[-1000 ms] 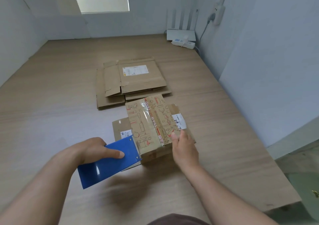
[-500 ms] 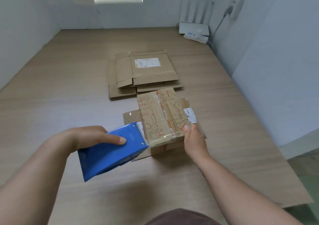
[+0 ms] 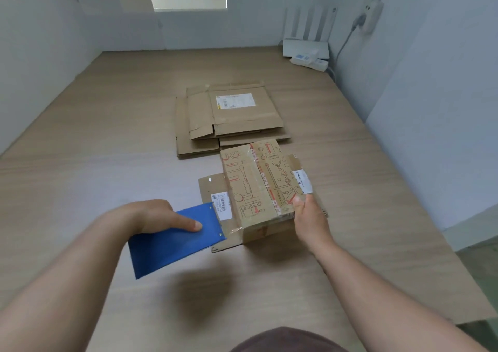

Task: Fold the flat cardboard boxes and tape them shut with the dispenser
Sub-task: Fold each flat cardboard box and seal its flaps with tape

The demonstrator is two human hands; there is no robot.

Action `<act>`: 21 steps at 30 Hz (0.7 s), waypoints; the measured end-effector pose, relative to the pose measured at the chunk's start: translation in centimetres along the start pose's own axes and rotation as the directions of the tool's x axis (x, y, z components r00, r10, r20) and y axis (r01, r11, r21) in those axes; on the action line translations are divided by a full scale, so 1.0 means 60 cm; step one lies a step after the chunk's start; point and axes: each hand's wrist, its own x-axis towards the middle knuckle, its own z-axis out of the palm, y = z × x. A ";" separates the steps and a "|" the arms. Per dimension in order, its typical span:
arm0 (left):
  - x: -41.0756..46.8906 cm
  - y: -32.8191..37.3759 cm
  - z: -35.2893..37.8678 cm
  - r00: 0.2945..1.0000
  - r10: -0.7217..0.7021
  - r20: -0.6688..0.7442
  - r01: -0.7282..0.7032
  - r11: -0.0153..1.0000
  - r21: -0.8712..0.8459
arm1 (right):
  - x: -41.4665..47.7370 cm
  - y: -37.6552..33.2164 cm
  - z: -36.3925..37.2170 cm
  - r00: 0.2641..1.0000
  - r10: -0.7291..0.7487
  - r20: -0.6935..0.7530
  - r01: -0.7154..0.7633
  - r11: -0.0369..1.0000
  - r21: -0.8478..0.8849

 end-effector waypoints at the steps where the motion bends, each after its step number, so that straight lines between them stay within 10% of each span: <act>1: 0.005 0.003 0.008 1.000 -0.003 -0.006 0.003 1.000 -0.002 | 0.001 0.000 0.001 1.000 -0.001 -0.004 0.001 1.000 -0.003; 7: 0.014 0.058 0.060 0.996 -0.004 -0.091 0.003 1.000 -0.010 | 0.001 0.000 0.002 1.000 -0.012 -0.010 0.012 1.000 0.013; 11: 0.010 0.072 0.099 0.964 0.031 -0.264 0.072 0.926 0.371 | 0.003 -0.002 0.001 1.000 0.007 -0.002 -0.007 1.000 0.010; 21: 0.040 0.009 0.114 0.861 0.059 -0.505 0.082 0.964 0.252 | 0.001 -0.004 0.000 1.000 0.006 0.008 -0.006 1.000 -0.004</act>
